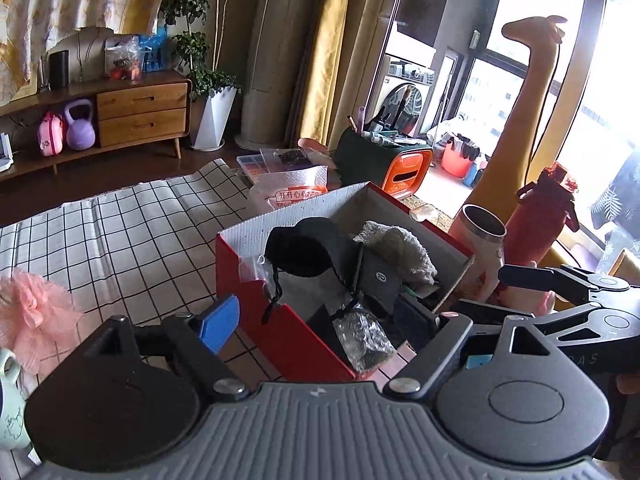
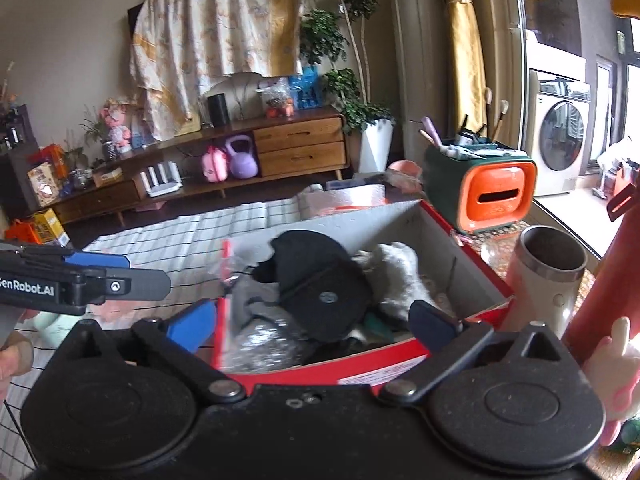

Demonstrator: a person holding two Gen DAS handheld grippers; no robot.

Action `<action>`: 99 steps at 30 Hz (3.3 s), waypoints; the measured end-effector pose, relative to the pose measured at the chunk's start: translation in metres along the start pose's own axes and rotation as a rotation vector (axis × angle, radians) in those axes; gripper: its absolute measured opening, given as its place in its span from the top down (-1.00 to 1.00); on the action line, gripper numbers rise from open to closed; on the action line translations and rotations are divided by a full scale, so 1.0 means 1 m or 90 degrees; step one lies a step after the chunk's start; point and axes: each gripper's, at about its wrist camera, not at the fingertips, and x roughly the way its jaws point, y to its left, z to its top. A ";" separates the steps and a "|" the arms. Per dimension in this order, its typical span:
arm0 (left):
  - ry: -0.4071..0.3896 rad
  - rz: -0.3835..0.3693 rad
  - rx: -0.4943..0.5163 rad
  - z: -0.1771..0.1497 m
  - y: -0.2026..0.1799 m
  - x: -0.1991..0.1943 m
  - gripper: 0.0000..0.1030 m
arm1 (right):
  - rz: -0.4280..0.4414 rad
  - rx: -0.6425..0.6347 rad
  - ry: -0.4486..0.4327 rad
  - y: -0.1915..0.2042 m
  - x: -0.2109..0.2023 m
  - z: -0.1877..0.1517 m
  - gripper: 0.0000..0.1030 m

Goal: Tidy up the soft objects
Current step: 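Open both grippers over the box, releasing the white and black cloths, then withdraw both grippers from the red box back over the table, then grasp the pink bath puff with the right gripper while the left grasps the white napkin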

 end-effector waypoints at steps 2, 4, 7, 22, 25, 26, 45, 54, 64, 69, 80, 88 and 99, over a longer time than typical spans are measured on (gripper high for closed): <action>-0.007 -0.008 -0.018 -0.006 0.010 -0.021 -0.77 | 0.017 -0.001 -0.003 0.012 -0.007 -0.001 -0.99; -0.020 -0.004 -0.029 -0.012 0.021 -0.042 -0.81 | 0.034 0.000 0.001 0.024 -0.011 -0.002 -0.99; -0.027 0.017 -0.037 -0.020 0.037 -0.068 -0.94 | 0.053 -0.003 0.006 0.041 -0.016 -0.006 -0.99; -0.085 0.192 -0.054 -0.093 0.099 -0.123 -1.00 | 0.128 -0.025 0.052 0.124 -0.003 -0.014 -0.99; -0.088 0.206 -0.049 -0.106 0.102 -0.121 -1.00 | 0.132 -0.048 0.069 0.139 0.010 -0.011 -0.99; -0.091 0.203 -0.057 -0.110 0.104 -0.120 -1.00 | 0.134 -0.052 0.074 0.143 0.014 -0.010 -0.99; -0.049 0.300 -0.050 -0.162 0.118 -0.046 -1.00 | 0.176 -0.161 0.143 0.225 0.134 0.036 -0.99; -0.007 0.294 -0.097 -0.176 0.148 -0.015 -0.99 | 0.187 -0.181 0.182 0.255 0.203 0.044 -0.99; 0.005 0.281 -0.088 -0.182 0.152 0.000 -0.98 | 0.200 -0.177 0.197 0.293 0.261 0.038 -0.99; 0.002 0.288 -0.069 -0.182 0.149 0.004 -0.97 | 0.190 -0.161 0.210 0.302 0.285 0.030 -0.98; -0.013 0.271 -0.039 -0.181 0.141 0.003 -0.19 | 0.173 -0.152 0.225 0.304 0.300 0.017 -0.43; -0.019 0.262 -0.050 -0.179 0.144 0.002 0.42 | 0.168 -0.140 0.212 0.294 0.290 0.015 0.32; -0.026 0.266 -0.076 -0.178 0.148 -0.005 0.73 | 0.180 -0.110 0.199 0.265 0.250 0.019 0.49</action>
